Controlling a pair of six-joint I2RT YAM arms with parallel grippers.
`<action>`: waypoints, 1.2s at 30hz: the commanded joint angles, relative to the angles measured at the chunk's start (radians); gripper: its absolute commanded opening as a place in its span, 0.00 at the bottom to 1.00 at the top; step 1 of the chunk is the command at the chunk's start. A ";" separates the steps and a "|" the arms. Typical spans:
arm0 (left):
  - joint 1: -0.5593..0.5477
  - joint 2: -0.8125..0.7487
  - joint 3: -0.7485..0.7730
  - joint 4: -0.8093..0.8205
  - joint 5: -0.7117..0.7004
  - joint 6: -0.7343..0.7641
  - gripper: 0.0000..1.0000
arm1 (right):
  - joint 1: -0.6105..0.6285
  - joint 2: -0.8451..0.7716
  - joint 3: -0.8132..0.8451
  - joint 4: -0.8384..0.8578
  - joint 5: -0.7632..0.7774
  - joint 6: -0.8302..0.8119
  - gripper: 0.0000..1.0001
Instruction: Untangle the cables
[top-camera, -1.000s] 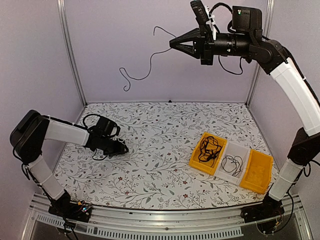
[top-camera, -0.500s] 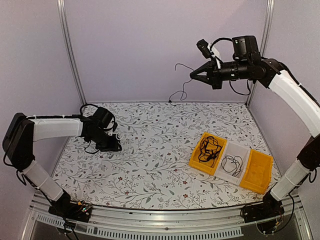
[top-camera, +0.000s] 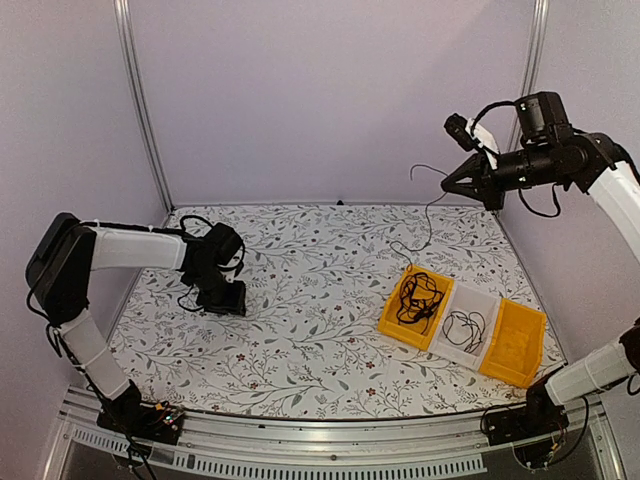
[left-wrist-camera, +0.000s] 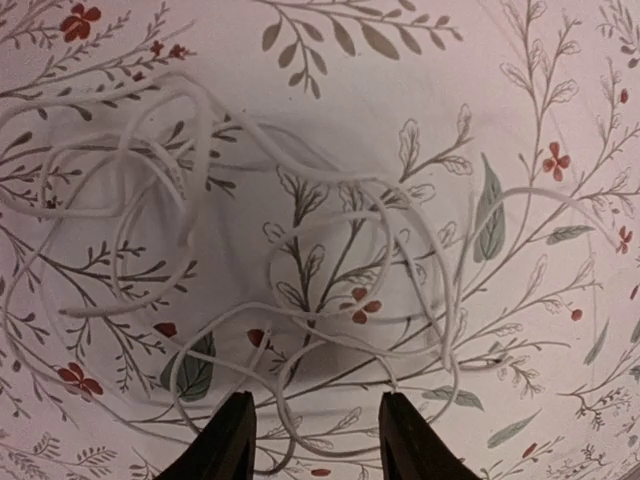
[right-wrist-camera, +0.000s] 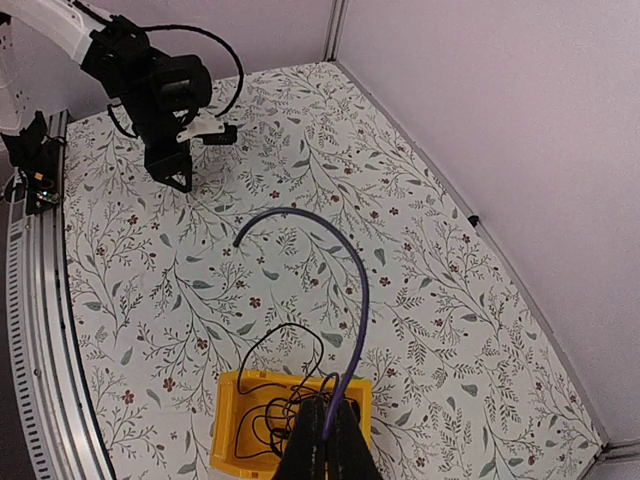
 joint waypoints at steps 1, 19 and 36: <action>-0.007 0.026 0.004 0.011 -0.066 0.019 0.46 | -0.009 -0.062 -0.089 -0.138 0.052 -0.052 0.00; -0.007 0.071 0.002 0.024 -0.059 0.085 0.46 | -0.051 -0.183 -0.234 -0.383 0.222 -0.204 0.00; -0.007 0.064 -0.024 0.039 -0.048 0.082 0.46 | -0.055 -0.289 -0.210 -0.409 0.388 -0.406 0.00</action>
